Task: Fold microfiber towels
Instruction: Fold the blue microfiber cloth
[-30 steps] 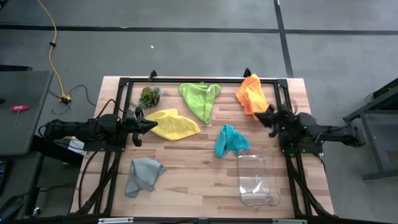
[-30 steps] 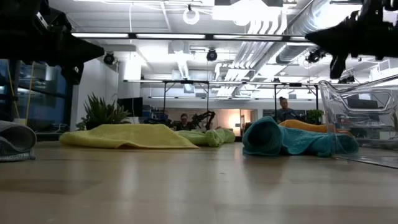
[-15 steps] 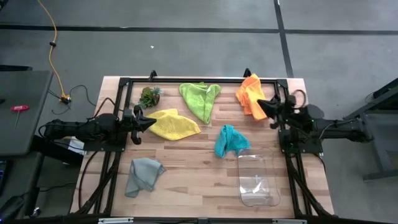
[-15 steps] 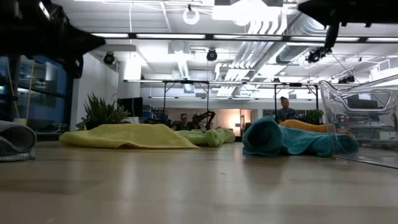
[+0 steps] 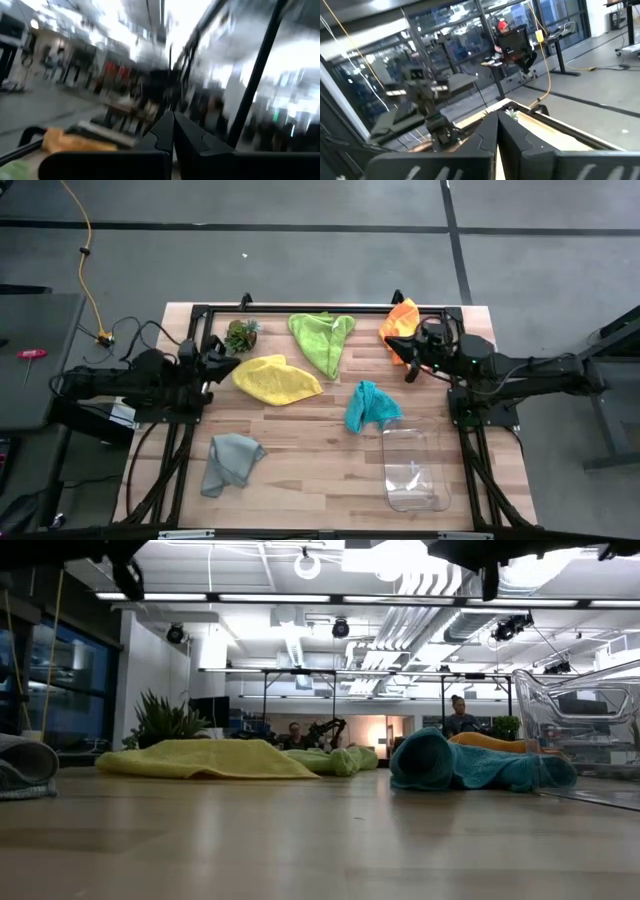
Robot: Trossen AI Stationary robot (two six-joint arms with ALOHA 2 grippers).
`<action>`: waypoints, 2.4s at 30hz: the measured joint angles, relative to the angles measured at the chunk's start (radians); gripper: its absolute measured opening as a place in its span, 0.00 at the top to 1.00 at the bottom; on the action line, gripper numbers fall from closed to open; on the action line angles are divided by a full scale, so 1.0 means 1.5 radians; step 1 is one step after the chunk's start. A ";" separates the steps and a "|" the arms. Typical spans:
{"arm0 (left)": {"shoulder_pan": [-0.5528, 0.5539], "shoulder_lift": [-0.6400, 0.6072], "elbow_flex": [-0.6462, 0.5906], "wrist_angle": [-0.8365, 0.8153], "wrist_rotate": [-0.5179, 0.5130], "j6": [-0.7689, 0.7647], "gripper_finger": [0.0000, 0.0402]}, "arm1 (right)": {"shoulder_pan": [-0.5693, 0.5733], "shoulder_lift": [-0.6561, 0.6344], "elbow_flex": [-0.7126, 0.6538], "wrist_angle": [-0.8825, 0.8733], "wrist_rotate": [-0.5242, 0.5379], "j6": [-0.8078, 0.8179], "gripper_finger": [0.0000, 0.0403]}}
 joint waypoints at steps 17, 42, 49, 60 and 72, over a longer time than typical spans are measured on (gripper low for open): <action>0.000 0.195 0.152 -0.063 0.043 0.034 1.00 | -0.049 0.113 0.284 -0.649 0.097 0.019 0.88; -0.001 0.233 0.152 -0.063 0.049 0.004 1.00 | -0.039 0.504 0.308 -0.737 -0.291 0.334 0.37; -0.001 0.233 0.152 -0.064 0.049 0.021 1.00 | -0.003 0.516 0.308 -0.701 -0.258 0.428 0.37; -0.001 0.233 0.152 -0.065 0.047 0.022 1.00 | -0.003 0.595 0.308 -0.661 -0.247 0.496 0.37; -0.001 0.233 0.152 -0.066 0.044 0.022 1.00 | 0.005 0.600 0.309 -0.606 -0.249 0.552 0.37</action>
